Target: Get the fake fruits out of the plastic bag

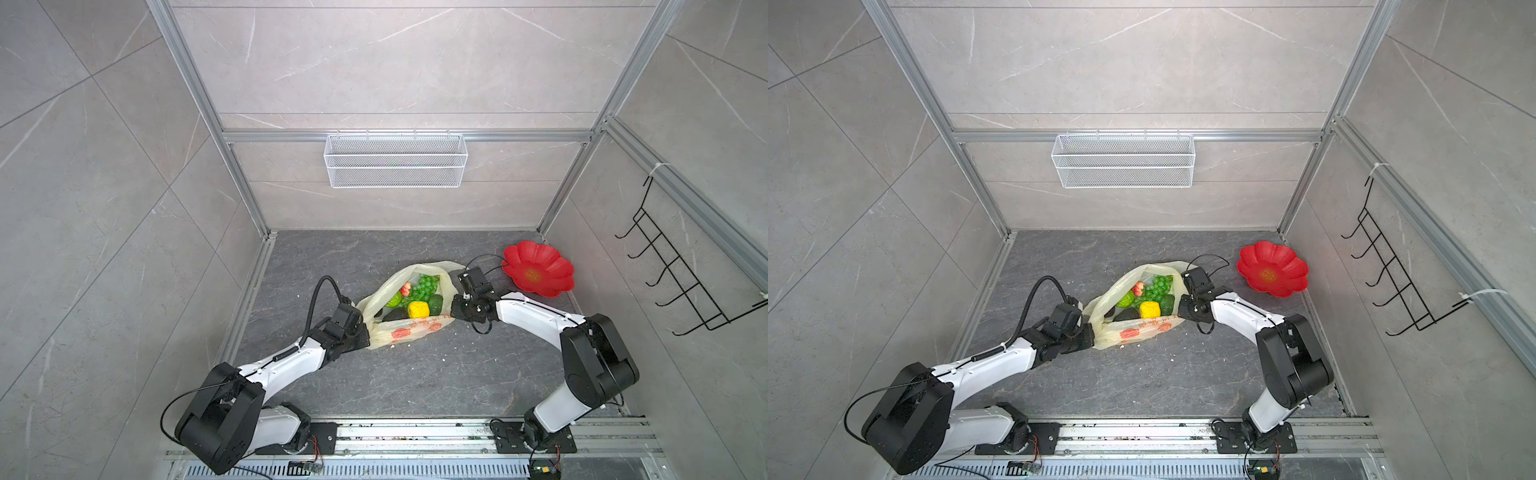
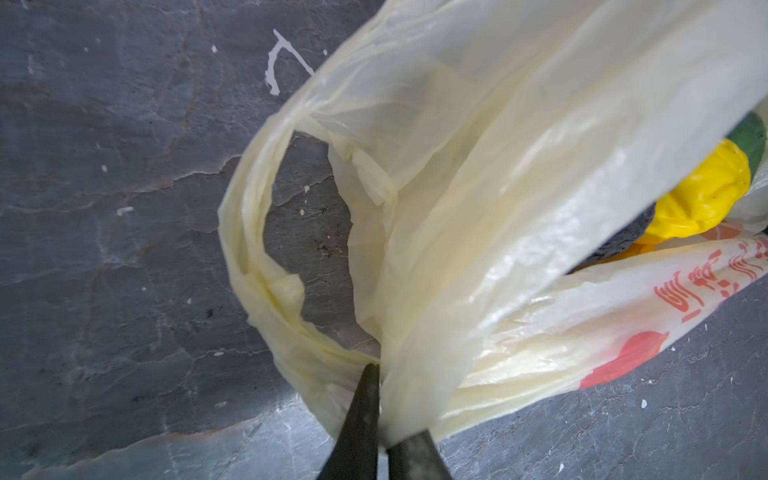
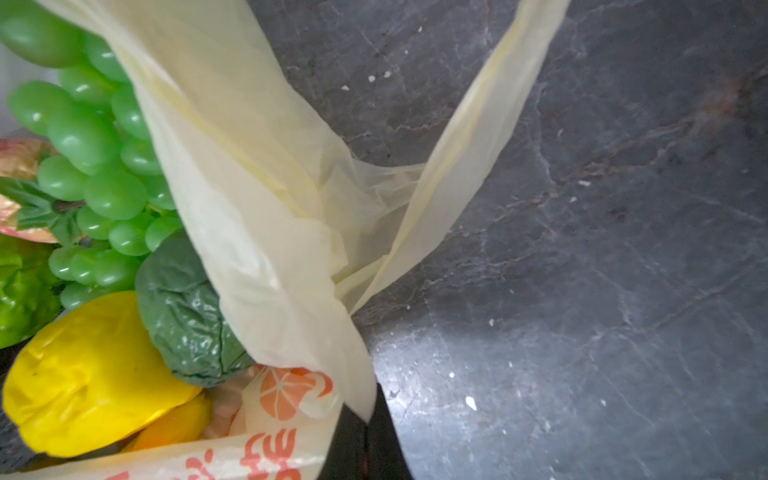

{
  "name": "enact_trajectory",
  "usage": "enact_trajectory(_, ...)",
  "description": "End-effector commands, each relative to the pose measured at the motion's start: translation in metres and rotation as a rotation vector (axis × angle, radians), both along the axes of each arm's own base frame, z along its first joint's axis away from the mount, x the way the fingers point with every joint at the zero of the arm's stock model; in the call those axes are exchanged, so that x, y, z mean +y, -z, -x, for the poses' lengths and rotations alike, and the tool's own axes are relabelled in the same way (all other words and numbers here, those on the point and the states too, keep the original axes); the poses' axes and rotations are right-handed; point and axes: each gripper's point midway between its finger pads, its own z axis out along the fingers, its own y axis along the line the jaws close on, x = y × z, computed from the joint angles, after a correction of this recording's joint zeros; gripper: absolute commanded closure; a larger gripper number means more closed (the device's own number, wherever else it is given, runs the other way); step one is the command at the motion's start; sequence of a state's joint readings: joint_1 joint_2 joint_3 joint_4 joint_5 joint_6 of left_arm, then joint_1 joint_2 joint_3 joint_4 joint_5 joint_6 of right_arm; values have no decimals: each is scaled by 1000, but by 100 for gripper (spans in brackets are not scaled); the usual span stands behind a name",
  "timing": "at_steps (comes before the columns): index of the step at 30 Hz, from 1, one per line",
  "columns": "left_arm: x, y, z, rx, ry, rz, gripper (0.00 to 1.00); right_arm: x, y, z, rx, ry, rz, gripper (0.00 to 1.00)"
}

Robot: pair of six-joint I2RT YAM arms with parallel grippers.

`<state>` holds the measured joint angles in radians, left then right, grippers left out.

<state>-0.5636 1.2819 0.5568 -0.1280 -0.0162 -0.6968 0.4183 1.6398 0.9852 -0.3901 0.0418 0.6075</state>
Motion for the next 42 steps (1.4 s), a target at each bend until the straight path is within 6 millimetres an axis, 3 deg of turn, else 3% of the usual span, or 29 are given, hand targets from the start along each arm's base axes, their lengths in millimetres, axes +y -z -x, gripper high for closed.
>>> enact_trajectory(1,11,10,7,26,-53,-25,94,-15,16,-1,13,47,67,100)
enact_trajectory(4,25,15,7,37,-119,-56,100,-12,22,-3,19,46,59,100)
enact_trajectory(8,44,14,-4,38,-203,-20,100,12,24,-10,11,8,-16,100)
enact_trajectory(17,93,-15,-77,-19,-323,97,100,90,11,-71,-38,-105,-89,100)
enact_trajectory(21,97,-23,-88,-34,-320,97,100,110,0,-81,-58,-143,-82,100)
enact_trajectory(30,74,-7,-69,10,-213,74,100,90,6,-53,-43,-136,-49,100)
enact_trajectory(34,72,-7,-59,19,-221,63,92,82,11,-40,-32,-133,-30,100)
enact_trajectory(42,73,-31,-52,-16,-253,101,78,79,11,-27,-40,-152,-18,100)
